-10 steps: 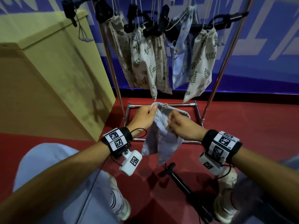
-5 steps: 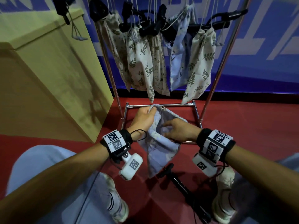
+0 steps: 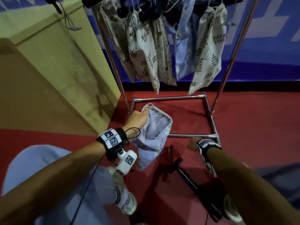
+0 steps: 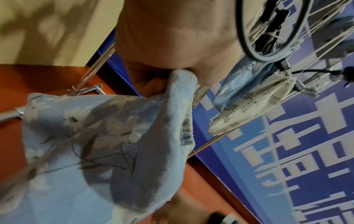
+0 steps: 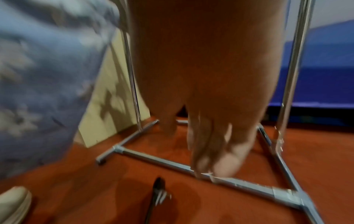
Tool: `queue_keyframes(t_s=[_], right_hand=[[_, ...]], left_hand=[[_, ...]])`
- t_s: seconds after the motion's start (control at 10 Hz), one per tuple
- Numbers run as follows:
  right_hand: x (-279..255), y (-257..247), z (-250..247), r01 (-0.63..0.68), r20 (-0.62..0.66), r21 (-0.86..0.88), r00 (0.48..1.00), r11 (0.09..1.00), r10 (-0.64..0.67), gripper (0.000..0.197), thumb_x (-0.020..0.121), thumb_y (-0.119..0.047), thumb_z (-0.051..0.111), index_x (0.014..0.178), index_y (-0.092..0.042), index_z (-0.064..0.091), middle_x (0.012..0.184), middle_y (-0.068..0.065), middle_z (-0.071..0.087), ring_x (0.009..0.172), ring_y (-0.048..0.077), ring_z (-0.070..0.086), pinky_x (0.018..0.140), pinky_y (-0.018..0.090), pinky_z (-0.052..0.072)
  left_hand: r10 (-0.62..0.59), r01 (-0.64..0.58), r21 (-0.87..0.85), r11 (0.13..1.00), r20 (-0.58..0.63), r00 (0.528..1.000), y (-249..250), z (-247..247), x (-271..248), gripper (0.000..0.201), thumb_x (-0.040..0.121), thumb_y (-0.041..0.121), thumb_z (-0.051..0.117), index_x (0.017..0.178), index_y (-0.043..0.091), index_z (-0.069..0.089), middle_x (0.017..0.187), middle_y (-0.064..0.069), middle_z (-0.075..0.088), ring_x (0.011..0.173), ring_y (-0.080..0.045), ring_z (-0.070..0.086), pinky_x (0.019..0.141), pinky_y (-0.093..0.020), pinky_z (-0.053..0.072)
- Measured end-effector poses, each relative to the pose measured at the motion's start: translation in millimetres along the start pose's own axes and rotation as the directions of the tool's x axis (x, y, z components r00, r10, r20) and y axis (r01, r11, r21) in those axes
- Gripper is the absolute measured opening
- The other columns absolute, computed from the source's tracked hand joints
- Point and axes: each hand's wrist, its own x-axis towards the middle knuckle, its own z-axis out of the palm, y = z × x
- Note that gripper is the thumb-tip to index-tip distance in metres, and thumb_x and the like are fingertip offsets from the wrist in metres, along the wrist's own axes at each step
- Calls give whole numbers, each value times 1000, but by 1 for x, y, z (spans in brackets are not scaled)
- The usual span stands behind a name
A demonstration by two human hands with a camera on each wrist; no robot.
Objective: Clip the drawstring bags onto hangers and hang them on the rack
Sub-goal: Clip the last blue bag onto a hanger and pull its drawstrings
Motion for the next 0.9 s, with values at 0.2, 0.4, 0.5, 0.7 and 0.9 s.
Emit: queue_keyframes(t_s=[0.2,0.4,0.5,0.7,0.9], right_hand=[[-34,14,95,55,289,-19,956,998,-47,65,91,-57,52,143,-19,48,142,7,55,128,29,55,100,36,45],[-23,24,121,-60,378,54,925,997,35,71,92,-28,67,154,-16,34,153,9,44,137,27,46,100,28,39],[-12,30,132,-150,361,107,927,983,102,68,87,-25,72,148,-12,43,148,14,51,130,31,53,96,33,45],[-10,19,144,-132,362,90,928,987,91,51,96,-27,63,143,-12,51,145,16,53,132,33,53,108,45,44],[60,53,193,-44,394,146,919,988,-17,79,65,-73,57,135,-38,55,130,1,65,110,28,66,98,46,51]], left_hand=[[1,-5,175,984,27,1000,-26,3,7,63,101,53,43,50,18,32,41,6,33,38,-13,31,49,-28,22],[-19,-8,334,943,76,997,-48,11,12,71,102,52,44,60,-5,55,60,-20,56,60,-27,54,57,-37,39],[-25,-10,373,928,87,996,-46,15,12,67,101,53,45,55,5,49,56,-10,51,54,-21,50,53,-32,34],[10,-50,392,919,103,995,-37,19,13,65,102,50,45,52,9,38,50,-4,39,47,-16,39,49,-32,28],[17,-58,358,932,117,993,-37,15,18,63,102,47,47,49,15,31,50,-1,36,49,-17,35,53,-32,27]])
